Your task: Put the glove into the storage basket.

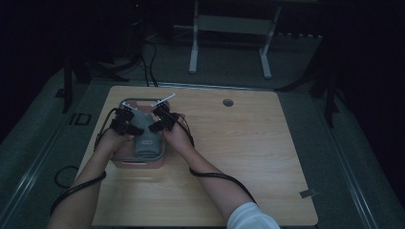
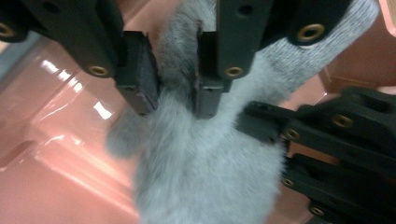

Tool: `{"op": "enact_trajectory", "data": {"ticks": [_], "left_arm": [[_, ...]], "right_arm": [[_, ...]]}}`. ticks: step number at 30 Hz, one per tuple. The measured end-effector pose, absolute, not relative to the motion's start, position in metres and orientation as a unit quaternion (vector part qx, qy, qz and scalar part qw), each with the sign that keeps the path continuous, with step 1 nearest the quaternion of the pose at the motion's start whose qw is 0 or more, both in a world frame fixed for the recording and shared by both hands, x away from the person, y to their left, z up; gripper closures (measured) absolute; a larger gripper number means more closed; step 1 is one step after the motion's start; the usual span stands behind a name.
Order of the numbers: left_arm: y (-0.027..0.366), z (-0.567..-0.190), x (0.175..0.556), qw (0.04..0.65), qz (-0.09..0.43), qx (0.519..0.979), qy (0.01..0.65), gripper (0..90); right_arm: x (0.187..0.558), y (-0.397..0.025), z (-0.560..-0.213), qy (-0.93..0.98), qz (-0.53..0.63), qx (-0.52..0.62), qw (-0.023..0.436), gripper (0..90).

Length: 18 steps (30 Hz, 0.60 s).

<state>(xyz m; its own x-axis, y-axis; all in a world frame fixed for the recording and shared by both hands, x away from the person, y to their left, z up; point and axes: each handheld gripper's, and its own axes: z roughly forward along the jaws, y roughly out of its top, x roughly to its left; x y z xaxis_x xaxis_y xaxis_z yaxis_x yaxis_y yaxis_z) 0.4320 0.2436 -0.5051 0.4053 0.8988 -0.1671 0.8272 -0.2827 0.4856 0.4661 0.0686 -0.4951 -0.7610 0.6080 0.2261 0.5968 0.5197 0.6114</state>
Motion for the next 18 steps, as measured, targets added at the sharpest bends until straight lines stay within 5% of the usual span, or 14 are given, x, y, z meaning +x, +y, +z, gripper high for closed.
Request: {"op": "enact_trajectory", "data": {"ticks": [9, 12, 15, 18], "left_arm": [[0.242, -0.496, 0.421, 0.211, 0.156, 0.79, 0.555, 31.1], [0.245, -0.493, 0.416, 0.221, 0.16, 0.785, 0.556, 25.7], [0.248, -0.485, 0.405, 0.251, 0.174, 0.781, 0.545, 17.6], [0.249, -0.479, 0.398, 0.263, 0.197, 0.774, 0.542, 16.9]], "right_arm": [[0.455, 0.047, -0.465, 0.865, 0.394, 0.31, 0.005, 44.1], [0.453, 0.04, -0.462, 0.865, 0.397, 0.307, 0.009, 40.7], [0.45, 0.027, -0.46, 0.865, 0.404, 0.297, 0.004, 24.3], [0.447, 0.019, -0.46, 0.864, 0.41, 0.291, 0.003, 20.1]]}}
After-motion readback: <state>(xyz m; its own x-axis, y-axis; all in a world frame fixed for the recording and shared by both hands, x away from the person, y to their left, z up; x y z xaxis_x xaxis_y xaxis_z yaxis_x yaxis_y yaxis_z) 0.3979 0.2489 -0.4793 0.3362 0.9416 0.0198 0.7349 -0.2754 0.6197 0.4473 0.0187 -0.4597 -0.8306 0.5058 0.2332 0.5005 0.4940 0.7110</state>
